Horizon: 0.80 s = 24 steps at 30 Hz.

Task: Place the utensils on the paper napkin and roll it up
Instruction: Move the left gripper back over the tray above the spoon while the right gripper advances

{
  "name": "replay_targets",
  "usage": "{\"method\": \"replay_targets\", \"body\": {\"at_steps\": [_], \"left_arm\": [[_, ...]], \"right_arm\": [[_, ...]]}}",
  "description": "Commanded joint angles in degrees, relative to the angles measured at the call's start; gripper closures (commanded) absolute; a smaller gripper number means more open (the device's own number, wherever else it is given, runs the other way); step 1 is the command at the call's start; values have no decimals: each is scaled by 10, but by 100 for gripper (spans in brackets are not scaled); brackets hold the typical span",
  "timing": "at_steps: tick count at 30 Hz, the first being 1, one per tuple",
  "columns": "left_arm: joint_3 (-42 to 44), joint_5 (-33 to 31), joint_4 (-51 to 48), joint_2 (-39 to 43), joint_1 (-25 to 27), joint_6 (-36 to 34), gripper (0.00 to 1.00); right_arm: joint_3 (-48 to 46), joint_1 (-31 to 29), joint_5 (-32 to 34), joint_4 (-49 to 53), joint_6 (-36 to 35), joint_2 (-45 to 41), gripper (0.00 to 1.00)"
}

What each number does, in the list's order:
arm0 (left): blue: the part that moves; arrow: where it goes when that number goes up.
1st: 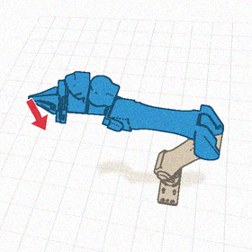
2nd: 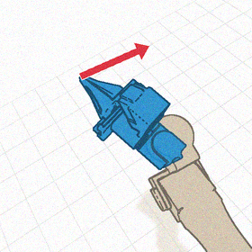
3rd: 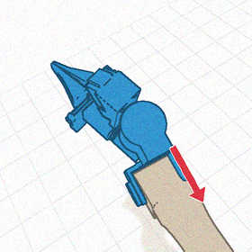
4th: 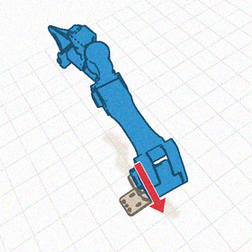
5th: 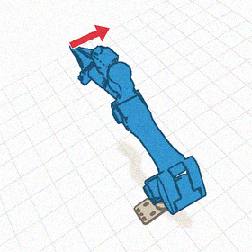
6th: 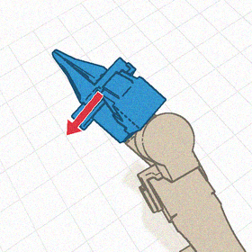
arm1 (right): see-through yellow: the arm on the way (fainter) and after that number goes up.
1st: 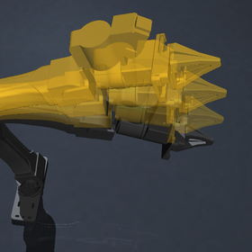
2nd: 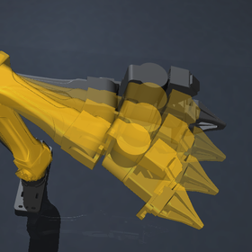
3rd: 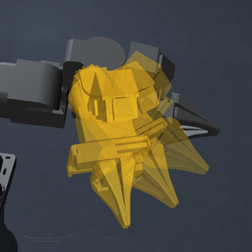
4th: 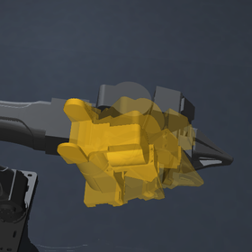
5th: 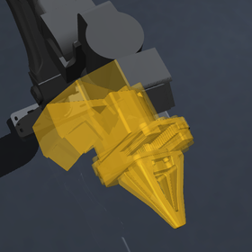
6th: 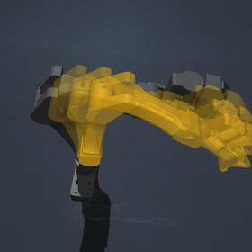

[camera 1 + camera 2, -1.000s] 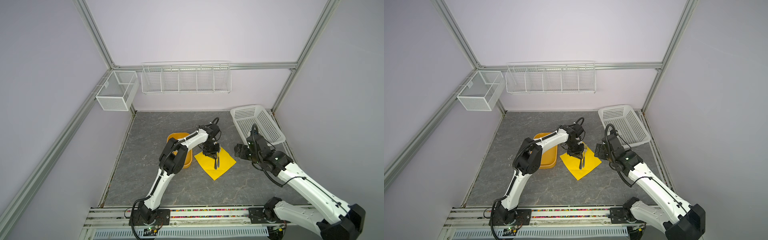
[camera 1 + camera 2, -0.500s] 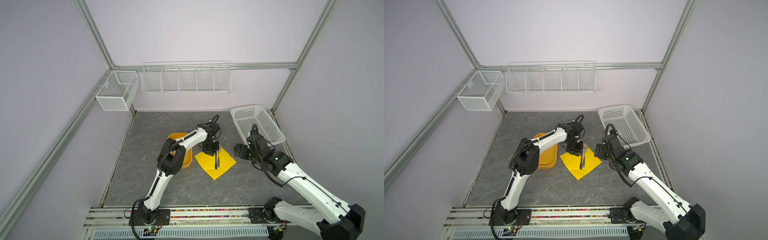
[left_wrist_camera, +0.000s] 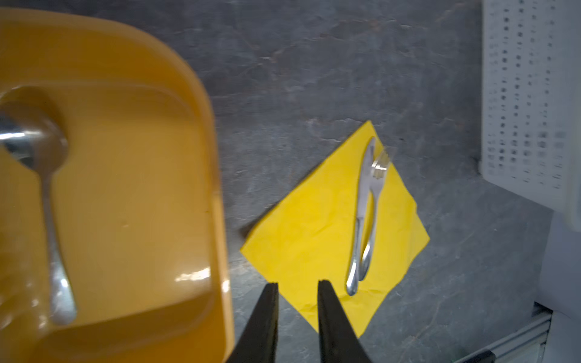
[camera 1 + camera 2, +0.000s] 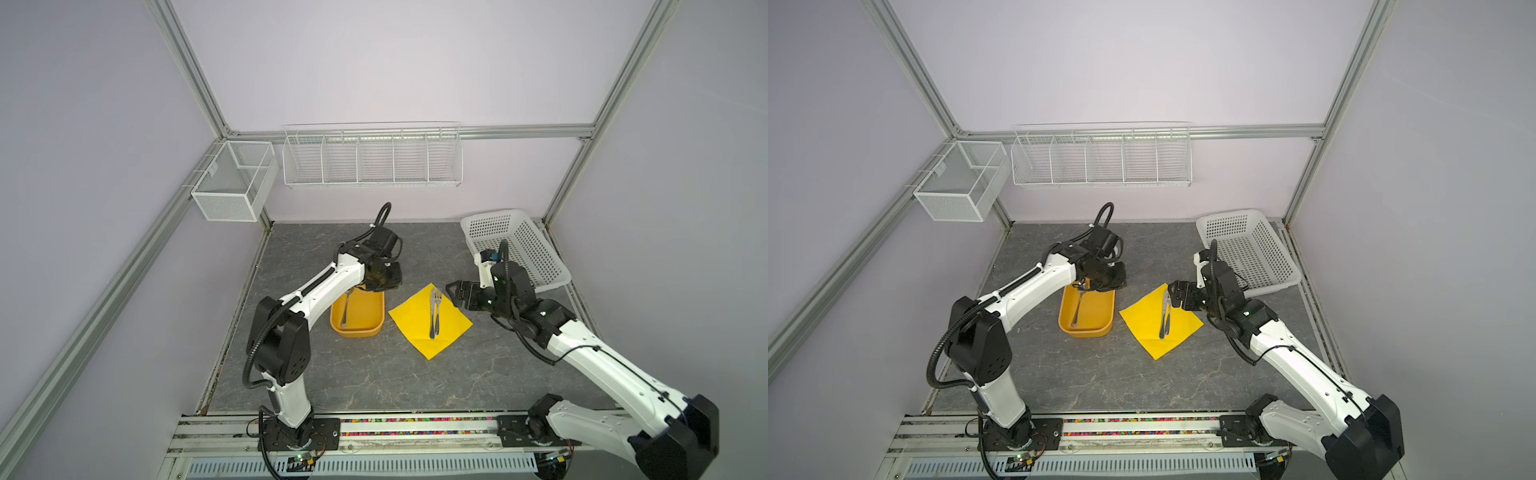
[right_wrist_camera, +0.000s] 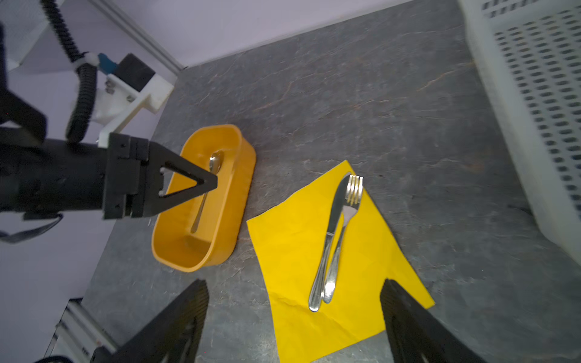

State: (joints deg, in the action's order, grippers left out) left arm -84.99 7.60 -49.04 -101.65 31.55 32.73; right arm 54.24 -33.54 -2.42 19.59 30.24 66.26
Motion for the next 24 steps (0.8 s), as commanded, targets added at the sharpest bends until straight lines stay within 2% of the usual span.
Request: {"method": "replay_targets", "body": {"at_steps": [1,7,15,24], "left_arm": [[48,5,-3,12,-52,-19,76],[54,-15,-47,-16,-107,-93,75],[24,-96,-82,-80,-116,-104,75],[11,-109,-71,-120,-127,-110,75]], "right_arm": [[45,-22,-105,-28,-38,60,11],[113,-83,-67,-12,-41,144,12],[178,-117,-57,25,-48,209,11],[220,-121,-44,57,-64,231,12]]}}
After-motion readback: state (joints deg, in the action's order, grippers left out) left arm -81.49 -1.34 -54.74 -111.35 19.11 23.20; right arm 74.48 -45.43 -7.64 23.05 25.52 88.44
